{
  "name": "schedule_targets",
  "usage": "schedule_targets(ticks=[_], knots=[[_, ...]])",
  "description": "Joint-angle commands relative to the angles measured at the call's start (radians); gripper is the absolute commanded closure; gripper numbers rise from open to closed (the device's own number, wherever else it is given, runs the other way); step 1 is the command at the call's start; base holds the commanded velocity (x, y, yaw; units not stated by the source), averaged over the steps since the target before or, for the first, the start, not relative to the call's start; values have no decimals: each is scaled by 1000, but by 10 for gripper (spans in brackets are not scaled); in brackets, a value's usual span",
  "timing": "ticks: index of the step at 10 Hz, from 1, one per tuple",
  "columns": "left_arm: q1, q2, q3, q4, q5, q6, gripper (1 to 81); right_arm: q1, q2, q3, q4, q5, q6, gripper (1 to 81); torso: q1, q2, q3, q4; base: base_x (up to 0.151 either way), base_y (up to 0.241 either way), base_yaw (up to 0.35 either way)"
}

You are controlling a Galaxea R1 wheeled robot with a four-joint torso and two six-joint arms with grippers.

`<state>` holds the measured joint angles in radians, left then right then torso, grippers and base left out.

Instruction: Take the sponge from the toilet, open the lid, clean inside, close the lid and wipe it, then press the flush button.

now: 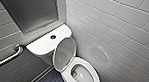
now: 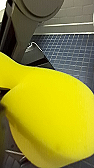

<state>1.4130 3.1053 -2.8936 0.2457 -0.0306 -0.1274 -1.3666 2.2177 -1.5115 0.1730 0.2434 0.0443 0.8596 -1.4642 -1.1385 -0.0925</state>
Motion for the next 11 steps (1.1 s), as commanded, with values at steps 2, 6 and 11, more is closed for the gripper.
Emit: schedule_targets(ticks=[2,6,11], knots=[[24,1,7,3,69,11,10,155,-150,240,-3,105,-72,811,0,0,0,0,0,0,0],[42,-35,118,-3,78,11,10,393,-191,280,82,27,-70,811,0,0,0,0,0,0,0],[53,-177,421,-8,80,5,10,543,-185,269,148,-24,-64,811,31,-50,0,0,0,0,0]])
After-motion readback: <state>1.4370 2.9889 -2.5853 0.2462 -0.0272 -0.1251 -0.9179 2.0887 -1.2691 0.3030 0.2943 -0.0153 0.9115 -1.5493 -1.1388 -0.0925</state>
